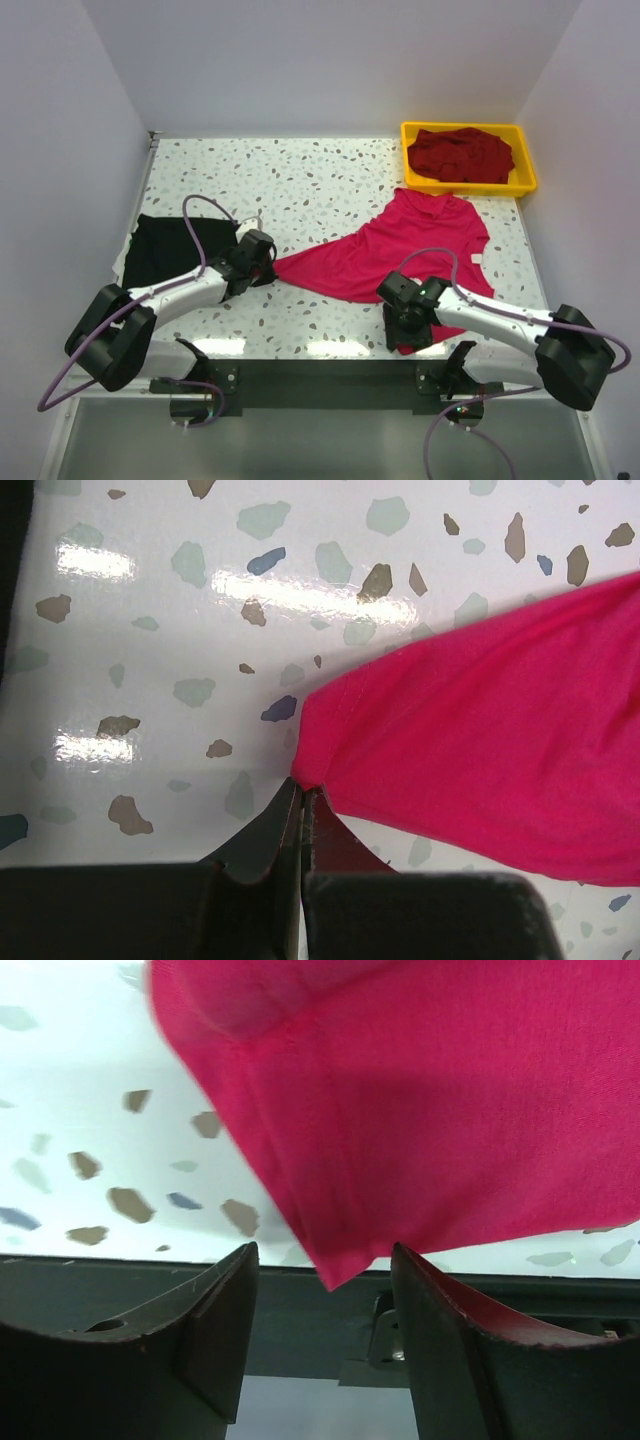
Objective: Fold and stack the t-shirts
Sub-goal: Flatten the tshirt out
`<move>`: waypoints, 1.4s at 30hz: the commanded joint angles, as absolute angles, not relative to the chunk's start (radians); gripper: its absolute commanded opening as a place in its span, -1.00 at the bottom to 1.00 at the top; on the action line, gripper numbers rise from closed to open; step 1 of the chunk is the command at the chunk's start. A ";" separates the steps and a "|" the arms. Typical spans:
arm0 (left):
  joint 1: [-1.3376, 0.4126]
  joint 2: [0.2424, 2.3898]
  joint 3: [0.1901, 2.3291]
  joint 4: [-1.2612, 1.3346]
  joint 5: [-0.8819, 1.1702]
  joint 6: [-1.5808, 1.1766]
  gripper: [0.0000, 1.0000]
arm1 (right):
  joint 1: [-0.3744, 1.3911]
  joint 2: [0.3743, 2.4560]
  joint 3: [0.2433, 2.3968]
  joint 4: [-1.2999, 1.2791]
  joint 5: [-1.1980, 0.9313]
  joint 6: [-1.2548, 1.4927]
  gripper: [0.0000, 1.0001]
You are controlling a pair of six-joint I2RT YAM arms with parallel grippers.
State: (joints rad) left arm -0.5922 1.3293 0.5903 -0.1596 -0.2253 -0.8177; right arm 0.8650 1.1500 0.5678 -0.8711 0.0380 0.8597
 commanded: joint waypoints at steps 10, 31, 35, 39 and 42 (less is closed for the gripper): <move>-0.597 1.272 0.612 -0.150 -0.247 -0.802 -1.00 | 0.870 1.172 0.593 -0.811 0.225 0.902 -1.00; -0.597 0.939 1.239 -0.399 -0.525 -0.604 -1.00 | 0.854 0.901 1.652 -0.838 0.967 0.319 -1.00; -0.597 0.887 1.354 -0.405 -0.468 -0.543 -1.00 | 0.853 0.913 1.854 -0.840 0.876 0.206 -1.00; -0.597 0.858 1.488 -0.406 -0.301 -0.519 -1.00 | 0.854 0.942 2.069 -0.874 0.624 0.123 -1.00; -0.597 0.807 1.531 -0.388 -0.265 -0.518 -1.00 | 0.854 0.977 2.253 -0.917 0.513 0.098 -1.00</move>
